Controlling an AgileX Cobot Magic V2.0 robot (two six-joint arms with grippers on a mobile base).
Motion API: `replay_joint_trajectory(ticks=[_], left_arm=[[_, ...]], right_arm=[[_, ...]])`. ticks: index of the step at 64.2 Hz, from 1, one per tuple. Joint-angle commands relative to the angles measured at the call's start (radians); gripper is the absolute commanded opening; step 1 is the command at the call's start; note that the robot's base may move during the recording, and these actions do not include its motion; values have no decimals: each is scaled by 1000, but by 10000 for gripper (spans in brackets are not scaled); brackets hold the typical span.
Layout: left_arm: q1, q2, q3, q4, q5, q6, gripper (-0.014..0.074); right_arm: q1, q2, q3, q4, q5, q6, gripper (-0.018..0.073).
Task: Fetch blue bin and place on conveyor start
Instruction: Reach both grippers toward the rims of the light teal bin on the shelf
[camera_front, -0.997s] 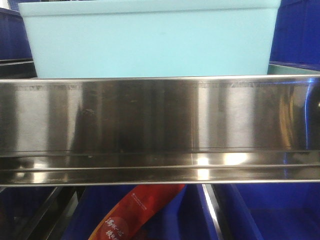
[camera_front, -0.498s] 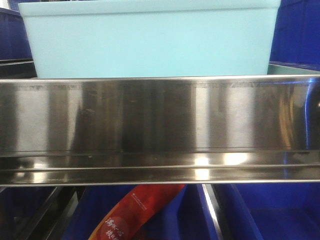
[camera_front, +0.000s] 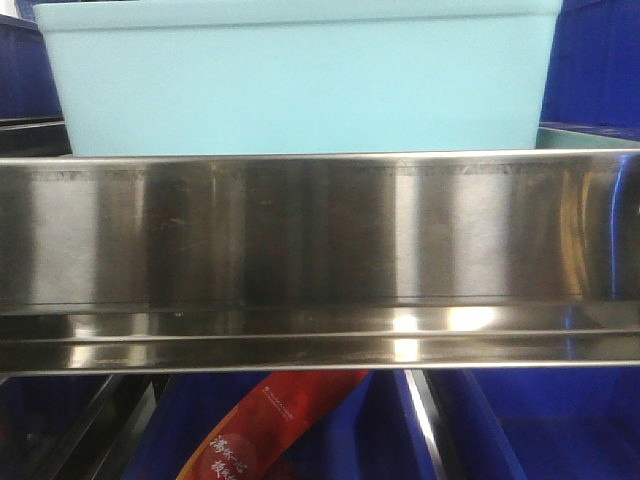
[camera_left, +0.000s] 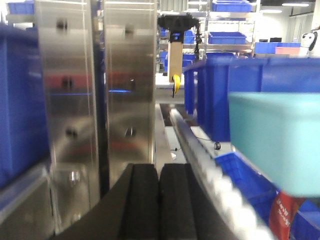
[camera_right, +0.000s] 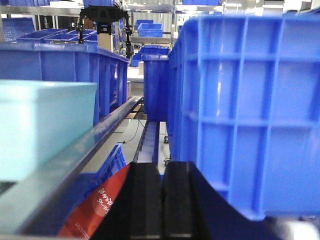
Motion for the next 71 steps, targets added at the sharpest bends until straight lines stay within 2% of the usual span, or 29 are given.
replay_joint_trajectory(ticks=[1,7,16,33,44,59,65,71], left_arm=[[5,-5,-95,19,110,3,-111],[5,-5,-194,19,231,3,-111],[5,57,-341,19,376,3,-111],[5,338,-622,9,652,3,-111],[5,492,-708,9,631,3,-111],[5,558,-712,4,559,3,-111],[5,583,-732,-58,568,3,-111],[5,623,-778,-137,600,37,-111]], right_arm=[[0,-2,-105,4,130,-4,-165],[0,12,-219,4,262,-4,-165],[0,92,-372,4,377,-4,-165],[0,330,-594,4,598,-4,-165],[0,447,-682,4,571,-4,-165],[0,460,-685,8,521,-4,-165],[0,480,-706,27,548,-4,-165],[0,523,-746,107,601,-56,-165]])
